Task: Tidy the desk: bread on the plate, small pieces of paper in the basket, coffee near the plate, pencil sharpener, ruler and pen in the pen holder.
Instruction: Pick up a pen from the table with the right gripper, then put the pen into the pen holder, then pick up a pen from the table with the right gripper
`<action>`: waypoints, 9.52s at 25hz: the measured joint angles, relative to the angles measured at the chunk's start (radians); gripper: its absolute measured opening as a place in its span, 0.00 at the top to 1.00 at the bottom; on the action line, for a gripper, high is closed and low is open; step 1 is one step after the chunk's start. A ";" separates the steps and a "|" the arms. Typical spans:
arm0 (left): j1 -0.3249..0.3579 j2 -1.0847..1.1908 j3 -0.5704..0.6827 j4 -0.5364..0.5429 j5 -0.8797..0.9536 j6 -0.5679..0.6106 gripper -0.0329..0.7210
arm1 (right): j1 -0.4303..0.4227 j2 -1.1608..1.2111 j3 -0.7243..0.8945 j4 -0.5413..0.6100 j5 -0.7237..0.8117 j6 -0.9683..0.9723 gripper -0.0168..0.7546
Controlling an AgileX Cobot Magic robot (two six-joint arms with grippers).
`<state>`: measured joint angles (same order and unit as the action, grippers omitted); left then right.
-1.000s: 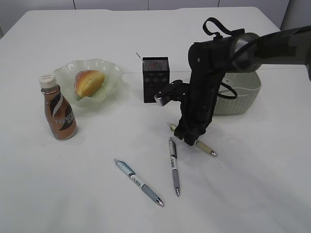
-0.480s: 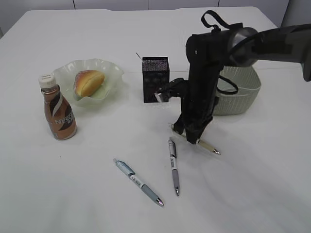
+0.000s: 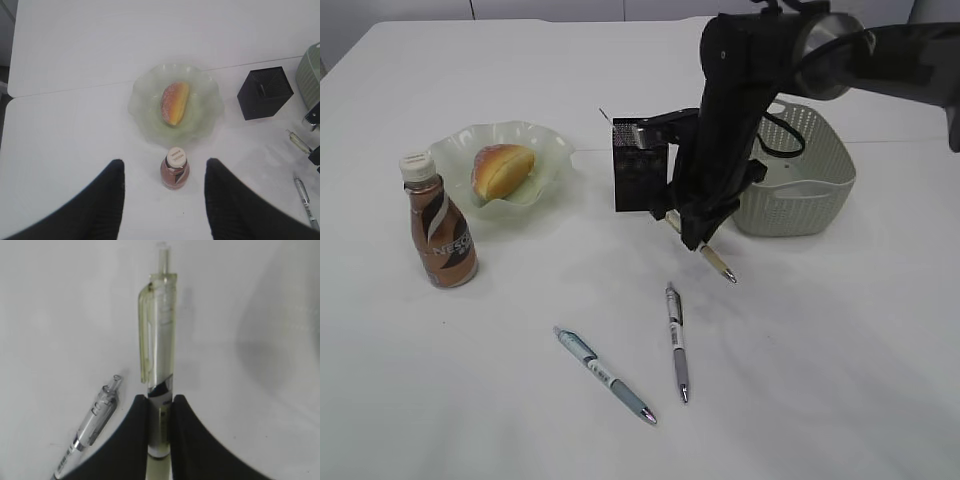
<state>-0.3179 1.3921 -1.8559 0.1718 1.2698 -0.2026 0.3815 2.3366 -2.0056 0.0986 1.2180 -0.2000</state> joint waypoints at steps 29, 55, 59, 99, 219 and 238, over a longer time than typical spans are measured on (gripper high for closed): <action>0.000 0.000 0.000 -0.010 0.000 0.000 0.46 | 0.000 -0.337 0.333 -0.002 -0.503 0.070 0.88; 0.000 0.000 0.000 0.027 0.000 0.003 0.47 | 0.002 -0.196 0.471 -0.029 -1.519 0.104 0.88; 0.000 0.000 0.000 0.027 0.000 0.003 0.48 | 0.004 -0.165 0.416 -0.039 -1.545 0.105 0.88; 0.000 0.008 0.000 0.029 0.000 0.003 0.52 | 0.004 -0.052 0.343 -0.089 -1.545 0.111 0.63; 0.000 -0.155 0.198 -0.142 0.000 0.003 0.52 | 0.138 -0.060 0.333 -0.042 -0.107 0.713 0.46; 0.000 -0.155 0.198 -0.142 0.000 0.003 0.52 | 0.138 -0.059 0.333 -0.039 -0.094 0.713 0.69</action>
<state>-0.3179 1.2375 -1.6581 0.0296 1.2698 -0.1997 0.5199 2.2772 -1.6725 0.0600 1.1235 0.5132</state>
